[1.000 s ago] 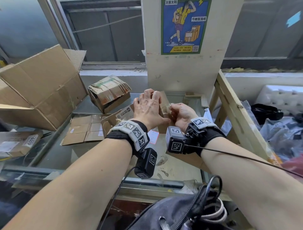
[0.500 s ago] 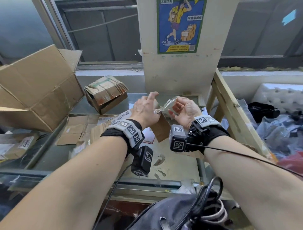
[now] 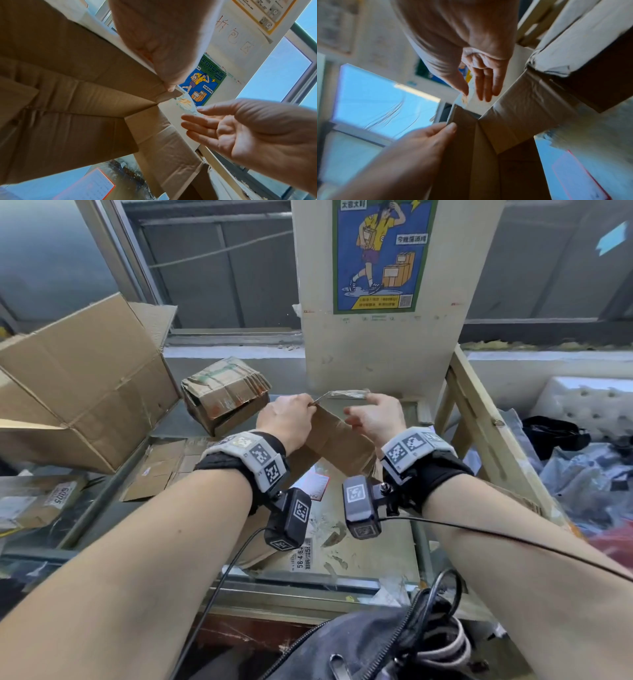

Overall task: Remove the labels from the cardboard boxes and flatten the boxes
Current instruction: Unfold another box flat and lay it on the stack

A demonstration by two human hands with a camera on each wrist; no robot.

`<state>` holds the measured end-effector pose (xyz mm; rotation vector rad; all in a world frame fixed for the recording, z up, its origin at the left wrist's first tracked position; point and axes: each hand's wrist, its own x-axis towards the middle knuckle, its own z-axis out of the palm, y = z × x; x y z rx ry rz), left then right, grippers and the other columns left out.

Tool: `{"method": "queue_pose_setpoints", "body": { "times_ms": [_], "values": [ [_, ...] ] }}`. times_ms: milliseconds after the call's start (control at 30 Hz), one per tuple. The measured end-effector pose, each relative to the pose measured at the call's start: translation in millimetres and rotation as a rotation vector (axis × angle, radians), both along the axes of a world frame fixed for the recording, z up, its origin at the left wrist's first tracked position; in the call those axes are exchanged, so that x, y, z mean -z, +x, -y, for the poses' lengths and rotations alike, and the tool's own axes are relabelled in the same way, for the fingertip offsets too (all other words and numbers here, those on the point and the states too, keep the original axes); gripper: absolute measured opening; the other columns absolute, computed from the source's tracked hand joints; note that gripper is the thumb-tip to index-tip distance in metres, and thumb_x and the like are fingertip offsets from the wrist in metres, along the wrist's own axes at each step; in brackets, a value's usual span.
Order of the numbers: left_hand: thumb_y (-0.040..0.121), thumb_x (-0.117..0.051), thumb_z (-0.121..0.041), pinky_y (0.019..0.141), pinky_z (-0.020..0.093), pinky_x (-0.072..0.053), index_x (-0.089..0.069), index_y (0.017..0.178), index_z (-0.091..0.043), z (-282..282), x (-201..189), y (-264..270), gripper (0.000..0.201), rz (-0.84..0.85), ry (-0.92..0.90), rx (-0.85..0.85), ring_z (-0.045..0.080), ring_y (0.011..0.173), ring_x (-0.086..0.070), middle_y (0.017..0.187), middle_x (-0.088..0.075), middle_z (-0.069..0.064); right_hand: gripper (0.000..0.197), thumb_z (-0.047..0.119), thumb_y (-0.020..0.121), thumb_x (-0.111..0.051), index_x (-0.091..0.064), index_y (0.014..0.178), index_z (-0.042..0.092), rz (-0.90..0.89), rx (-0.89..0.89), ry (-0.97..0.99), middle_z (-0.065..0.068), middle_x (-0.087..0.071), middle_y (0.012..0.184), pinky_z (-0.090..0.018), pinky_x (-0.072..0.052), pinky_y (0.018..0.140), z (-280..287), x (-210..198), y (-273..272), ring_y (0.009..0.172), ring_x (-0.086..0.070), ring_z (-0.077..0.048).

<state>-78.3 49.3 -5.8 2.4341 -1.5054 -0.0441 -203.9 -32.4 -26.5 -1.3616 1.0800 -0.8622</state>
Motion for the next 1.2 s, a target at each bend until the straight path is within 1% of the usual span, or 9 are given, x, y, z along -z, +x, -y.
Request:
{"method": "queue_pose_setpoints", "body": {
  "times_ms": [67,133,200,300,433,633,767,1033,1200],
  "values": [
    [0.103,-0.035,-0.032,0.086,0.037,-0.043,-0.059,0.12,-0.018,-2,-1,1,0.032,0.004,-0.028,-0.021,0.037,0.109,-0.058,0.119,-0.063,0.014,0.036,0.01,0.074,-0.064,-0.061,0.11,0.01,-0.218,-0.088,-0.185,-0.007,-0.067,0.091,-0.035,-0.053,0.081,-5,-5,6,0.085,-0.064,-0.023],
    [0.103,-0.036,-0.031,0.086,0.038,-0.043,-0.059,0.118,-0.017,-4,-3,2,0.032,0.009,-0.057,-0.047,0.037,0.109,-0.058,0.119,-0.063,0.014,0.049,0.014,0.075,-0.065,-0.049,0.121,0.009,-0.379,-0.168,-0.273,-0.006,-0.064,0.107,-0.038,-0.049,0.093,-11,-6,8,0.104,-0.061,-0.024],
    [0.103,-0.037,-0.03,0.086,0.038,-0.043,-0.06,0.116,-0.015,-5,-7,2,0.031,-0.003,-0.084,-0.059,0.036,0.11,-0.057,0.119,-0.063,0.014,0.08,0.015,0.078,-0.063,-0.02,0.145,0.004,-0.529,-0.216,-0.351,-0.008,-0.06,0.124,-0.039,-0.045,0.097,-15,-2,8,0.116,-0.056,-0.027],
    [0.103,-0.039,-0.03,0.088,0.036,-0.042,-0.062,0.117,-0.015,-6,-12,5,0.031,-0.077,-0.117,-0.047,0.034,0.113,-0.055,0.12,-0.062,0.013,0.102,0.013,0.08,-0.058,0.017,0.148,0.004,-0.677,-0.227,-0.481,-0.002,-0.055,0.136,-0.039,-0.04,0.103,-18,9,4,0.12,-0.054,-0.028],
    [0.102,-0.043,-0.031,0.089,0.034,-0.041,-0.064,0.116,-0.017,-7,-15,9,0.029,-0.194,-0.152,-0.048,0.03,0.113,-0.055,0.12,-0.062,0.01,0.113,0.025,0.08,-0.064,0.027,0.144,0.004,-0.816,-0.262,-0.6,0.0,-0.035,0.152,-0.039,-0.015,0.118,-17,20,-5,0.139,-0.032,-0.022],
    [0.101,-0.044,-0.03,0.093,0.034,-0.041,-0.065,0.117,-0.016,-10,-7,16,0.03,-0.259,-0.157,-0.082,0.029,0.115,-0.053,0.123,-0.061,0.009,0.133,0.034,0.074,-0.077,0.037,0.14,0.015,-1.225,-0.457,-0.717,-0.006,-0.001,0.16,-0.057,0.002,0.116,-25,25,-16,0.147,0.005,-0.028],
    [0.101,-0.044,-0.029,0.09,0.034,-0.041,-0.066,0.112,-0.017,-13,-6,20,0.027,-0.264,-0.149,-0.062,0.028,0.111,-0.054,0.118,-0.063,0.008,0.109,0.003,0.083,-0.058,0.029,0.144,0.031,-1.368,-0.447,-0.79,-0.01,0.0,0.158,-0.06,0.003,0.114,-23,23,-26,0.146,0.003,-0.033],
    [0.101,-0.043,-0.03,0.084,0.035,-0.041,-0.063,0.114,-0.019,-27,-5,27,0.026,-0.122,-0.122,-0.039,0.033,0.109,-0.056,0.117,-0.064,0.012,0.08,0.028,0.089,-0.047,0.001,0.152,0.017,-1.177,-0.458,-0.743,-0.008,-0.051,0.131,-0.063,-0.01,0.111,-12,-2,-28,0.126,-0.041,-0.03],
    [0.1,-0.047,-0.033,0.089,0.035,-0.043,-0.063,0.12,-0.022,-32,-1,27,0.028,-0.08,-0.054,0.006,0.033,0.112,-0.056,0.122,-0.063,0.012,0.041,0.021,0.094,-0.042,-0.048,0.135,0.018,-1.047,-0.42,-0.706,-0.009,-0.057,0.13,-0.037,-0.04,0.1,3,-16,-31,0.12,-0.051,-0.029]
  ]
}}
